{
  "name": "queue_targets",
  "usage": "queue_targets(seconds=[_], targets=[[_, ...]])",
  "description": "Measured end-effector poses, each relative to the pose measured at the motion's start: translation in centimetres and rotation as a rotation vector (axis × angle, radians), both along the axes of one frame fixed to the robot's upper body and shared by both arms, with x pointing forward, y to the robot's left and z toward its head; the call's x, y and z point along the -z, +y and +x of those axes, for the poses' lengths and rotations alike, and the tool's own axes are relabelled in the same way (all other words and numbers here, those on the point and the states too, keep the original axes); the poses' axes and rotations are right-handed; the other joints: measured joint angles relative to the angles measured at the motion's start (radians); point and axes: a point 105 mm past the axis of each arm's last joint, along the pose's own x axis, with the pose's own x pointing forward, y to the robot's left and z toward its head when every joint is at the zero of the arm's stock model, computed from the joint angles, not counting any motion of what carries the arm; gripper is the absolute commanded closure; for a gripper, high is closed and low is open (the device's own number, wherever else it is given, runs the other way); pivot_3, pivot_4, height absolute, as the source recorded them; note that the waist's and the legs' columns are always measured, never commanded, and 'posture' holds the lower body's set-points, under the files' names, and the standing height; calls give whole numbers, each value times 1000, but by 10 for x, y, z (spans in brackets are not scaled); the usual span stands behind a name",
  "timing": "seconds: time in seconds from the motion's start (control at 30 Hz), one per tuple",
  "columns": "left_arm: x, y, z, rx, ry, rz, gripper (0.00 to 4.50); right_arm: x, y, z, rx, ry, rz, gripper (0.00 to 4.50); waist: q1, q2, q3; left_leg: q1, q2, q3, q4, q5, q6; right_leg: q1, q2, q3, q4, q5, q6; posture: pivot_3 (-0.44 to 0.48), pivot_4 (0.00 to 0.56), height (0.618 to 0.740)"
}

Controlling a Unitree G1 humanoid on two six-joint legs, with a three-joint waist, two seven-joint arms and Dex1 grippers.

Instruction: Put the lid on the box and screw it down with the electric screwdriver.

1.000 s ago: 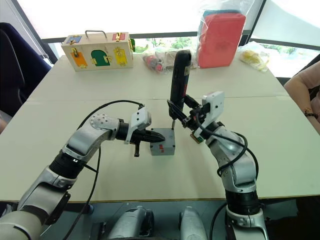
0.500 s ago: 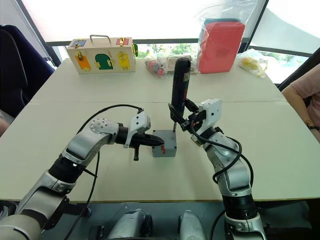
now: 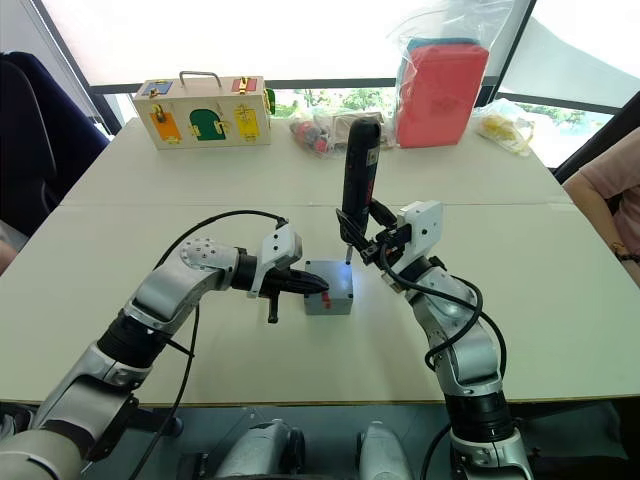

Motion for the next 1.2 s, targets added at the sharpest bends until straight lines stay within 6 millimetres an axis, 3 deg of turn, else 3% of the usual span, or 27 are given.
queue_targets(seconds=[0.47, 0.9, 1.0, 1.07, 1.13, 1.2], targets=[[0, -6, -1, 11, -3, -10, 4500, -3, -1, 1, -1, -11, -19, 2605, -1, 0, 0, 0, 0, 0, -7, 0, 0, 0, 0, 0, -9, 1, -2, 0, 150, 740], [-1, -12, -2, 28, -32, -14, 4500, -24, 4, 9, -54, 35, -59, 2605, 0, 3, 2, -8, -1, 1, -7, 0, 0, -4, -2, 0, -10, 1, -2, 0, 150, 740], [-3, -13, 0, 20, -43, -27, 4500, -39, -1, 13, -49, 46, -26, 2605, 0, 7, 7, -9, -2, 1, -7, 1, 0, -6, -2, 0, -9, 2, -2, 0, 150, 740], [-4, -12, 2, 8, -49, -38, 4500, -61, -10, 17, -31, 19, 11, 2605, -1, 8, 10, -10, -2, 1, -7, 1, 0, -6, -2, 0, -9, 2, -2, 0, 150, 740], [-5, -13, 5, -20, -44, -64, 4500, -96, -21, 18, -9, -50, 64, 2605, -2, 9, 12, -10, -2, 1, -9, 1, 0, -8, -2, 0, -9, 2, -2, 0, 150, 740], [-7, -11, 8, -43, -44, -81, 4500, -112, -23, 15, -12, -84, 98, 2605, -2, 9, 12, -10, -2, 1, -11, 1, -1, -9, -1, 0, -9, 3, 1, 0, 150, 740]])
